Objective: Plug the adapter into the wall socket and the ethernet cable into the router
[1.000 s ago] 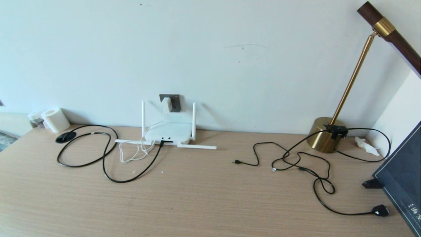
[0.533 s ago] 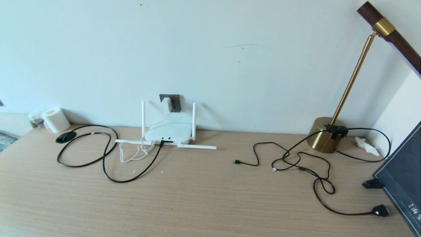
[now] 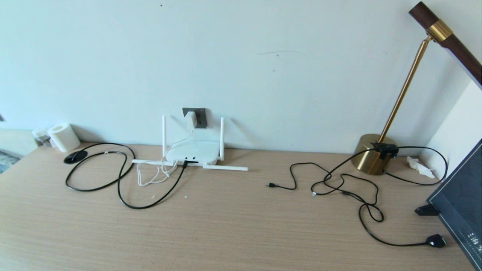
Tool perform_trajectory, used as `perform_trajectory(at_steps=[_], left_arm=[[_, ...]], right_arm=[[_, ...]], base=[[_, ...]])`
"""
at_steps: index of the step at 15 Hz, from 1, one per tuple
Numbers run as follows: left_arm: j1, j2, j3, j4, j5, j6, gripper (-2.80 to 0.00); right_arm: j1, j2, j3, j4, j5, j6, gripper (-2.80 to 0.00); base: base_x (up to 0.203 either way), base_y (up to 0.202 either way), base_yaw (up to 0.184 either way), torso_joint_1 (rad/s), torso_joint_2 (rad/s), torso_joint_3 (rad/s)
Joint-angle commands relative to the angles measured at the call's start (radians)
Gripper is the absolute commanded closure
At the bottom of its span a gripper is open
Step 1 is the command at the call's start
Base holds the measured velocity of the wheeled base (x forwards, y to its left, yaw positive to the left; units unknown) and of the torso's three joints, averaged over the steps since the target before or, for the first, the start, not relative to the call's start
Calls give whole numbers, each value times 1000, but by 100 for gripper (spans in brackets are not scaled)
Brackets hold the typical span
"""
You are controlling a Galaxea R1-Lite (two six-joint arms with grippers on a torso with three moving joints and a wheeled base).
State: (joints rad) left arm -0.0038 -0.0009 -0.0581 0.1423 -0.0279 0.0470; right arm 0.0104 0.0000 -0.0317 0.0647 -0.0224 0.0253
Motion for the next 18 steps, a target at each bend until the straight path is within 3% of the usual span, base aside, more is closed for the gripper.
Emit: perform_trajectory(at_steps=[1,6,9,13,18], left_arm=[[0,1,1,2,0,1,0],[-1,1,4,-12,0,1,0],[0,1,54,-160,0,-5,0],[-1,1,60,-150,28,-68,0],[-1,0,60,-152,28,-72,0]], right_arm=[[0,0,4,-2,1,-1,-280],[0,0,4,-2,10,-56,-280],[0,0,9,-3,10,-77,-280],[0,0,9,-5,12,-77,-280],[0,0,9,-5,11,-81,-280]], base=[[0,0,0,0,0,0],[0,0,0,0,0,0],[0,0,0,0,0,0],[0,0,0,0,0,0],[0,0,0,0,0,0]])
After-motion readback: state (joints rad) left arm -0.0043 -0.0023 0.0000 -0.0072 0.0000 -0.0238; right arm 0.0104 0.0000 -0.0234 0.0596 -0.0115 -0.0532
